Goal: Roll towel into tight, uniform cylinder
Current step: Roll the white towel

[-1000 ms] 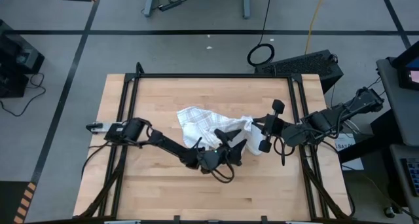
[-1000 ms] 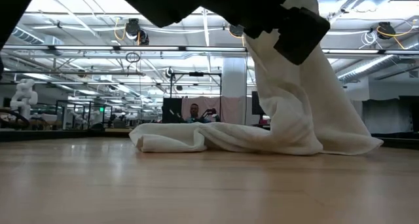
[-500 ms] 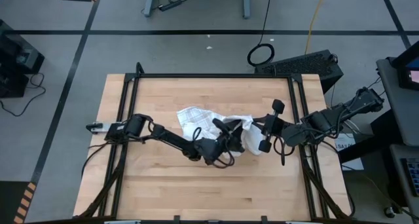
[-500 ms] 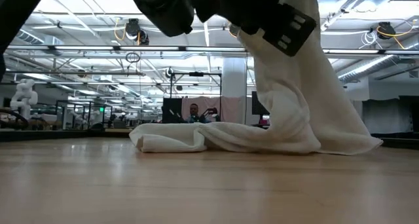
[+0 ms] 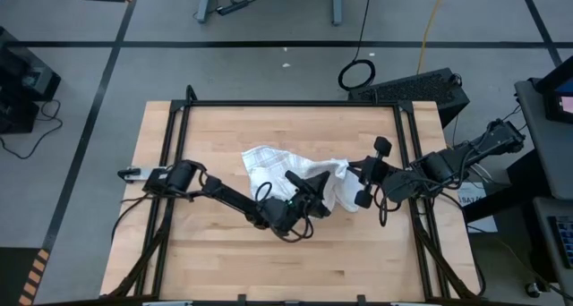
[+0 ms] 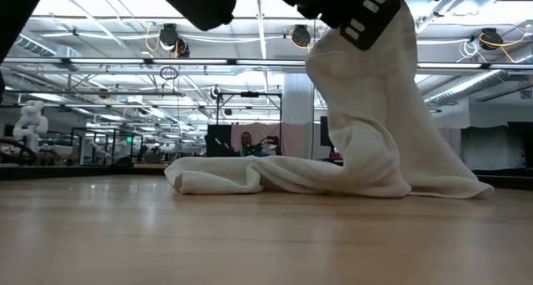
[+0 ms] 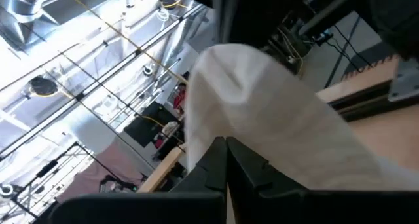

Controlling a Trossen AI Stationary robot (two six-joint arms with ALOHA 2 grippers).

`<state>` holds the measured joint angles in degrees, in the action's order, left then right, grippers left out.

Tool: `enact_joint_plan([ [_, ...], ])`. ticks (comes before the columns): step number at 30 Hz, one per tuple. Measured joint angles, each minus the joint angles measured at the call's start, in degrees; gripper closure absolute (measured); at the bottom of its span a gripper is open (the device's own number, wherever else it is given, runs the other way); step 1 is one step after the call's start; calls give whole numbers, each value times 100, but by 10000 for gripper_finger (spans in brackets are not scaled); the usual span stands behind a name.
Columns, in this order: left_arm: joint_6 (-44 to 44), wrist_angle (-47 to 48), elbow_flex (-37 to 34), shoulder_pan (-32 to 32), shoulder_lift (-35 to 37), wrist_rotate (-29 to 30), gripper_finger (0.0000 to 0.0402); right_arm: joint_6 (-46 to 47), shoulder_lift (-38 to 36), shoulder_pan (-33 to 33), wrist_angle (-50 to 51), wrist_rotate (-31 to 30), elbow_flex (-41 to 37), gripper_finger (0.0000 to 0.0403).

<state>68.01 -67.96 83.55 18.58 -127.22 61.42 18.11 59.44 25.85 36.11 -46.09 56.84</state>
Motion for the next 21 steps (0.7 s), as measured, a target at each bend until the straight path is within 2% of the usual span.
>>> enact_joint_plan([
  [6, -306, 192, 2, 73, 73, -22, 399, 136, 30, 0, -283, -4, 0, 387],
  [11, -1577, 808, 1, 73, 77, -269, 391, -23, 121, 0, -601, -38, 0, 387],
  [15, -2734, 1421, -2, 73, 70, -971, 336, -162, 140, 0, -766, -72, 0, 387],
  [21, -3079, 1530, 0, 73, 75, -909, 220, -186, 140, 0, -788, -200, 0, 387],
])
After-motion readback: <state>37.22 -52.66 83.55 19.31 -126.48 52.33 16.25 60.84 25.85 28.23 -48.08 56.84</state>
